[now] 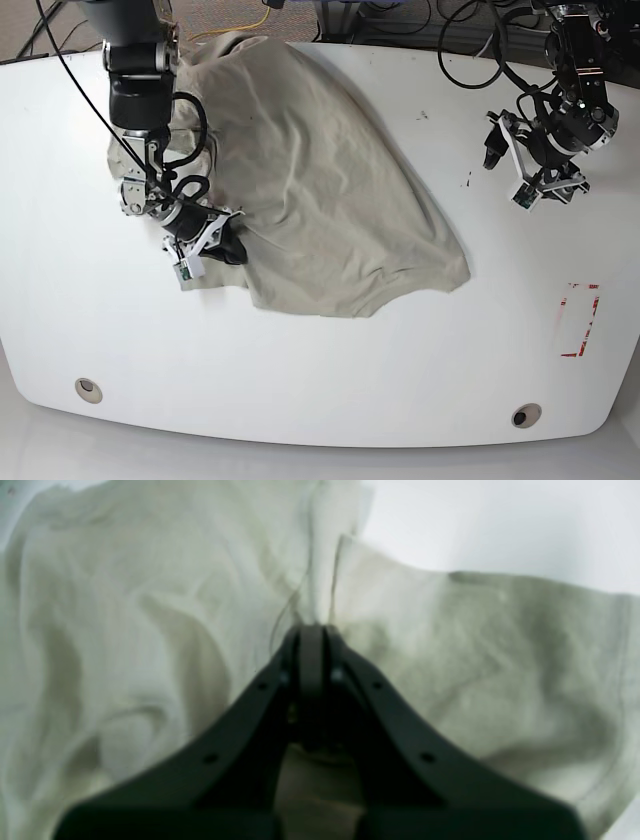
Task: Layout the t-shirt on the table in an organized manner, then fold the t-shirt properly
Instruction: 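Grasp the shirt hem with the right gripper and tug it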
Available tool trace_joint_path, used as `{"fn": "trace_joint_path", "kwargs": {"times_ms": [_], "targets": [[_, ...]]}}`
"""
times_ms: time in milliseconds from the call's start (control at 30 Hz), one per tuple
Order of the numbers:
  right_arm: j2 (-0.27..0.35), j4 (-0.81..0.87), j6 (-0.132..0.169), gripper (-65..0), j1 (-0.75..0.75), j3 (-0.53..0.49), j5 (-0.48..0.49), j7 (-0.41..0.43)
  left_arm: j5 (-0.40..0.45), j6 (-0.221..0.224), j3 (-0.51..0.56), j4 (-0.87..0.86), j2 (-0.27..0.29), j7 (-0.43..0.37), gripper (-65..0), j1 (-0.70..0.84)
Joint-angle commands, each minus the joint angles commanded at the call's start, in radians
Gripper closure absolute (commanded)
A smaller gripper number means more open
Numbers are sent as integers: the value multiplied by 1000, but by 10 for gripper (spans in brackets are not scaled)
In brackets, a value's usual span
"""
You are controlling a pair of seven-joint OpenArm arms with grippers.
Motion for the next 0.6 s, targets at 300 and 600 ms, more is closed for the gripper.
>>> {"fn": "trace_joint_path", "kwargs": {"times_ms": [300, 600], "targets": [[-2, 239, 2, 0, -107, 130, -3, -143, 0, 0, 2, 2, 28, 0, -446, 0], [-2, 450, 2, -19, -150, 164, -8, -281, 0, 0, 35, 2, 60, 0, -446, -2]]}}
